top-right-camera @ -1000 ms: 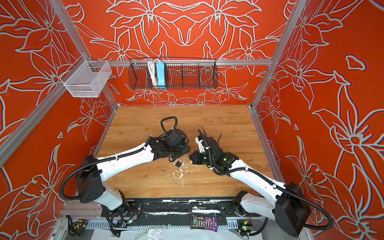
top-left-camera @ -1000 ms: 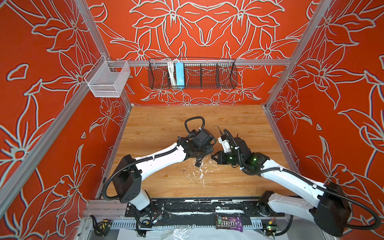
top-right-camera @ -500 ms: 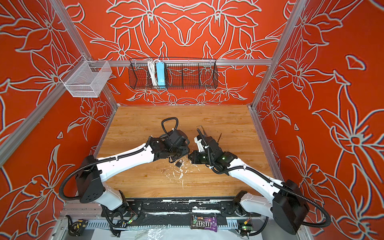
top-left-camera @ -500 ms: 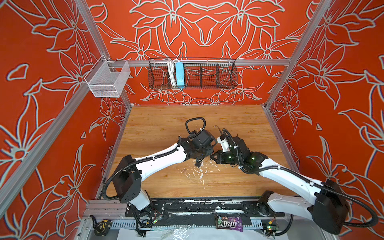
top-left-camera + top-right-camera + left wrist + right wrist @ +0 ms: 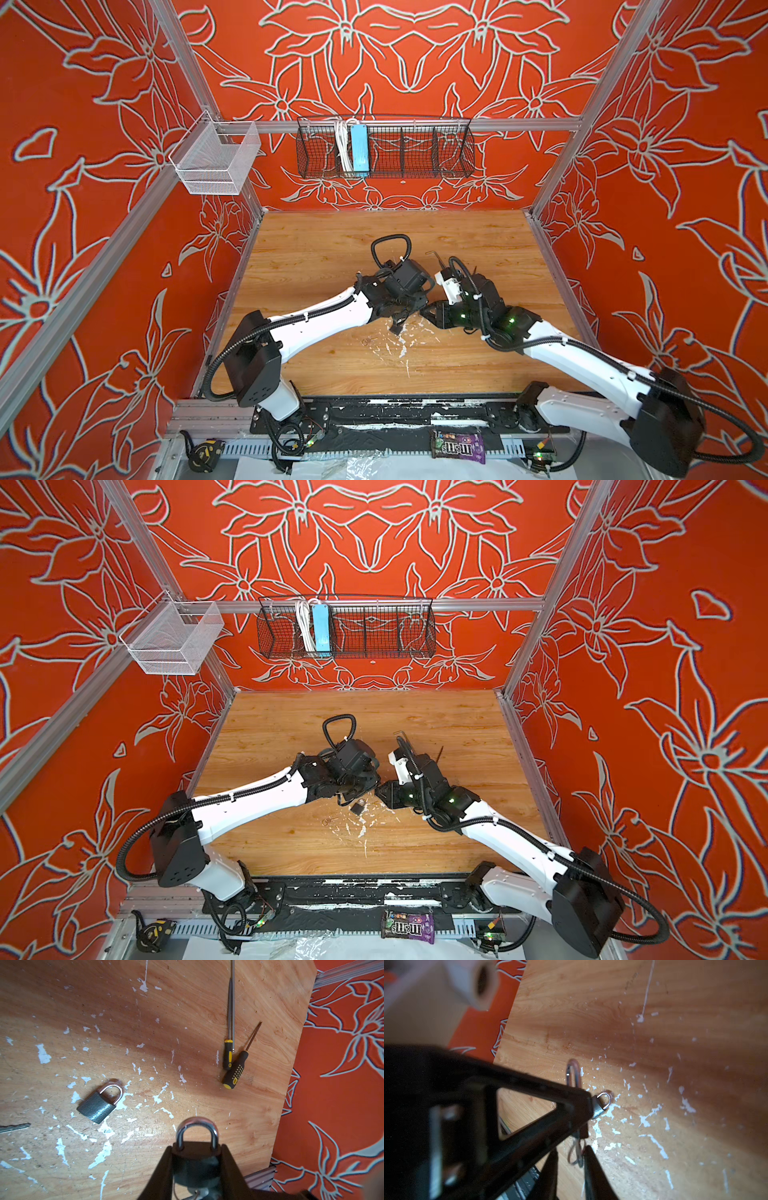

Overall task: Unlock with the key
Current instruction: 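Push the key into the padlock's keyhole with the right gripper, then open the right gripper and draw it back from the key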

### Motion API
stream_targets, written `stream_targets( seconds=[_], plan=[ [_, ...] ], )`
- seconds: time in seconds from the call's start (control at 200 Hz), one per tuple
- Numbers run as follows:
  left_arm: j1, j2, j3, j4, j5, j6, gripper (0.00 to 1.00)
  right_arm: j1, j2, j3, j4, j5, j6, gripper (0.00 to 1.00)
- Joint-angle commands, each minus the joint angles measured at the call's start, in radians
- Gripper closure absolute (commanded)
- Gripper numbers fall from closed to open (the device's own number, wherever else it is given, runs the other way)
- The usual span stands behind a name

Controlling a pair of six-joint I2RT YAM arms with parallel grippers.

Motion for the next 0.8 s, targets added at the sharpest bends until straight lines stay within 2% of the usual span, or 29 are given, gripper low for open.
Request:
stream_targets(
  seconds=[0.0, 0.085, 0.155, 0.245, 0.36, 0.42, 0.605, 0.796],
  plan=[
    [0.007, -0.02, 0.006, -0.01, -0.044, -0.007, 1.0, -0.001, -0.064, -0.022, 0.019, -0.005, -0.053, 0.68],
    [0.008, -0.026, 0.007, -0.006, -0.053, -0.005, 1.0, -0.002, -0.103, -0.041, 0.02, -0.013, -0.033, 0.67],
    [0.011, -0.029, 0.007, -0.004, -0.056, -0.008, 1.0, -0.002, -0.13, -0.071, 0.039, 0.006, 0.033, 0.67],
    [0.011, -0.034, 0.007, 0.001, -0.055, -0.013, 1.0, -0.004, -0.14, -0.102, 0.048, 0.043, 0.113, 0.71],
    [0.011, -0.044, -0.002, 0.009, -0.055, -0.026, 1.0, -0.003, -0.148, -0.159, 0.102, 0.074, 0.195, 0.73],
    [0.011, -0.05, -0.014, 0.03, -0.044, -0.036, 1.0, -0.004, -0.143, -0.192, 0.186, 0.059, 0.229, 0.73],
    [0.011, -0.052, -0.019, 0.044, -0.036, -0.038, 1.0, -0.003, -0.101, -0.184, 0.275, 0.012, 0.229, 0.74],
    [0.011, -0.06, -0.02, 0.044, -0.031, -0.034, 1.0, -0.003, -0.089, -0.182, 0.288, 0.081, 0.23, 0.77]
  ],
)
